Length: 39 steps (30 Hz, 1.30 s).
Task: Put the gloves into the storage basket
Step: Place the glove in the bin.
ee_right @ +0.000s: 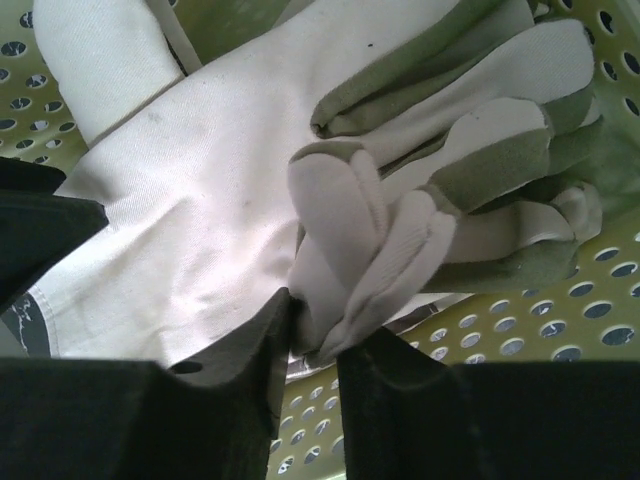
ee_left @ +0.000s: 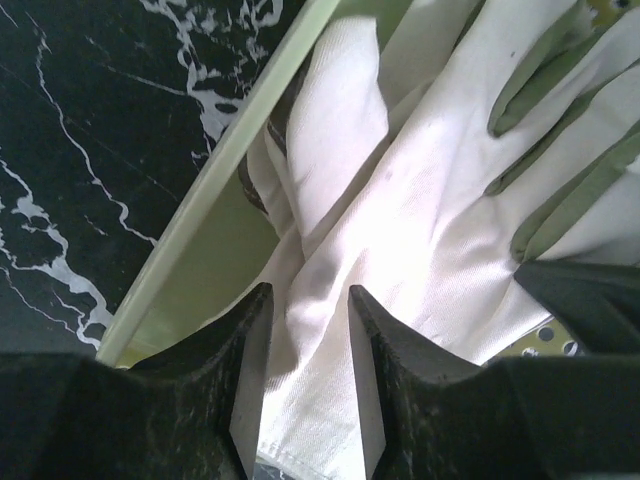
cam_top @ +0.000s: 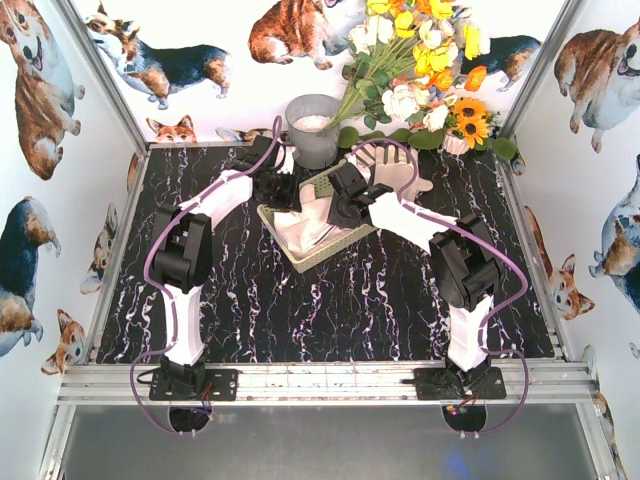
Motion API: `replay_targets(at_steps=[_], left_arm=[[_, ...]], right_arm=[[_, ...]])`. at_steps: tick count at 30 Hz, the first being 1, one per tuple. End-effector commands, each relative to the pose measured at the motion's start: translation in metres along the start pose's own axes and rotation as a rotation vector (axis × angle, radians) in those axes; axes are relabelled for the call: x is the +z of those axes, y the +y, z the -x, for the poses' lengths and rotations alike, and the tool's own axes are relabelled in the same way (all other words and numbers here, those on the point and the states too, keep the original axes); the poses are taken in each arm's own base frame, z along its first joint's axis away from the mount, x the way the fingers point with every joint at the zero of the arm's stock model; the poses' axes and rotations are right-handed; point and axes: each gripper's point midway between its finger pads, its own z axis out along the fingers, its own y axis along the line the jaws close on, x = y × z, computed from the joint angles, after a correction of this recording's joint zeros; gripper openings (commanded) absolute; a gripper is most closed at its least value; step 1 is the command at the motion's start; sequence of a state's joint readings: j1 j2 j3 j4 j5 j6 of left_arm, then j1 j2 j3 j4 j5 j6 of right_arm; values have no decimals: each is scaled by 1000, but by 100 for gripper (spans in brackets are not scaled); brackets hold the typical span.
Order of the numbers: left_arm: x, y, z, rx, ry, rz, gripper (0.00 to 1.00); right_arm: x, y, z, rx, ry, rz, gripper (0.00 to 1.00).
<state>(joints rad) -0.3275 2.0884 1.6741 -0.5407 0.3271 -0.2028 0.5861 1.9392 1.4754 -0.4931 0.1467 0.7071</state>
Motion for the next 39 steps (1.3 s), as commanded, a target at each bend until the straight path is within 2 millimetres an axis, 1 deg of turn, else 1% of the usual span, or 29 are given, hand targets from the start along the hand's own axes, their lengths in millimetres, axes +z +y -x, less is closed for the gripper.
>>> replay_targets(at_steps=[1, 3, 5, 8, 11, 14, 18, 24, 29, 32, 34, 36, 39], left_arm=[[-4, 2, -12, -1, 32, -20, 29], [-5, 1, -17, 0, 44, -32, 25], [-6, -2, -20, 6, 49, -47, 25], [-9, -1, -24, 14, 56, -46, 26], [-11, 5, -27, 16, 63, -23, 29], [-12, 9, -28, 10, 64, -22, 34], [-11, 8, -30, 8, 68, -44, 35], [-8, 6, -38, 9, 94, -72, 28], [-9, 6, -47, 24, 117, -86, 25], [-12, 8, -48, 42, 127, -71, 24], [-18, 8, -40, 50, 111, -65, 28], [-26, 5, -28, 58, 84, -66, 35], [-39, 0, -12, 67, 44, -60, 44]], right_arm=[[-20, 16, 30, -9, -99, 68, 21], [-21, 16, 32, -31, -111, 77, 15], [-22, 17, 35, -58, -121, 81, 11], [-23, 16, 40, -88, -140, 78, 9], [-24, 14, 45, -125, -154, 68, 8], [-22, 4, 44, -133, -151, 36, 7], [-15, -7, 38, -143, -128, 19, 6], [-2, -15, 33, -168, -87, 18, 6], [6, -15, 32, -186, -72, 17, 6], [7, -15, 33, -191, -62, 18, 8], [4, -12, 36, -195, -64, 23, 11], [-4, -9, 41, -193, -79, 33, 19], [-19, -5, 50, -176, -101, 56, 34]])
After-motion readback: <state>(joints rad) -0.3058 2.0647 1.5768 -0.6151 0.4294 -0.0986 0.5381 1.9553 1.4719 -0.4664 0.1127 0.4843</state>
